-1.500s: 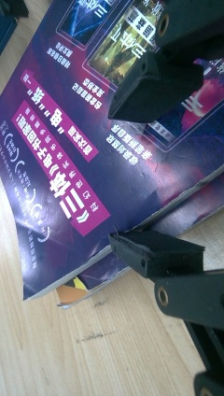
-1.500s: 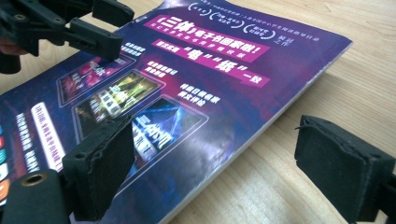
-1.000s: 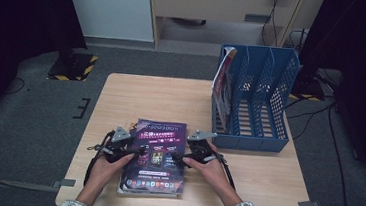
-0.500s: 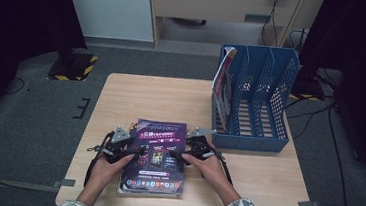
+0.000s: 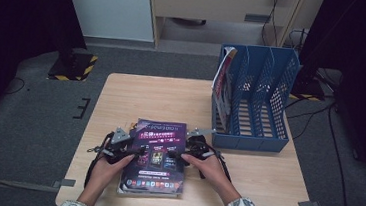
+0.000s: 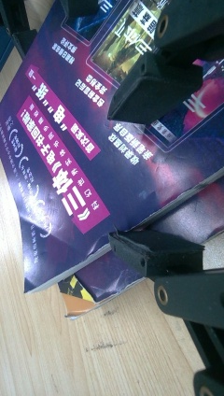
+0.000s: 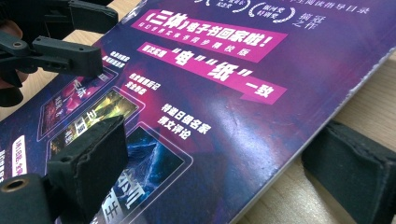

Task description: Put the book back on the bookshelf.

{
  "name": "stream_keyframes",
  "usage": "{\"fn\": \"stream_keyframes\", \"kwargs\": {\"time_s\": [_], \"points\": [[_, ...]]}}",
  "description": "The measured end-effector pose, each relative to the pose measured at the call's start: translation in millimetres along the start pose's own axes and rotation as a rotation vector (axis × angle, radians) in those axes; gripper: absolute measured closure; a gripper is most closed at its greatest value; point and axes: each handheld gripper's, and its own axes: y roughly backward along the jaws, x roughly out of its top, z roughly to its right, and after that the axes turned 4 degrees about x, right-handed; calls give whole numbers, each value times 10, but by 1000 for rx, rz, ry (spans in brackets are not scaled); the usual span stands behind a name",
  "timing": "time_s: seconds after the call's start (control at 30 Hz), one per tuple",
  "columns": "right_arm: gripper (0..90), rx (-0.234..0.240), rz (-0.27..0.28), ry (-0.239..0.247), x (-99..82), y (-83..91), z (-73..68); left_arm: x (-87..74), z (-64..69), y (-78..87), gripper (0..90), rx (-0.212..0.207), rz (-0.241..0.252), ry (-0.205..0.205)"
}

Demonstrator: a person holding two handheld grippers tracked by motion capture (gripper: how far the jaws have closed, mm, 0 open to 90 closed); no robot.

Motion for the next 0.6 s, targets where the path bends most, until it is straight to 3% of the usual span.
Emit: {"fn": "stream_keyframes", "kwargs": {"time_s": [0.6], "points": [[74, -13, 10, -23, -12, -18, -40, -5, 5, -1, 348, 0, 4, 8]]}}
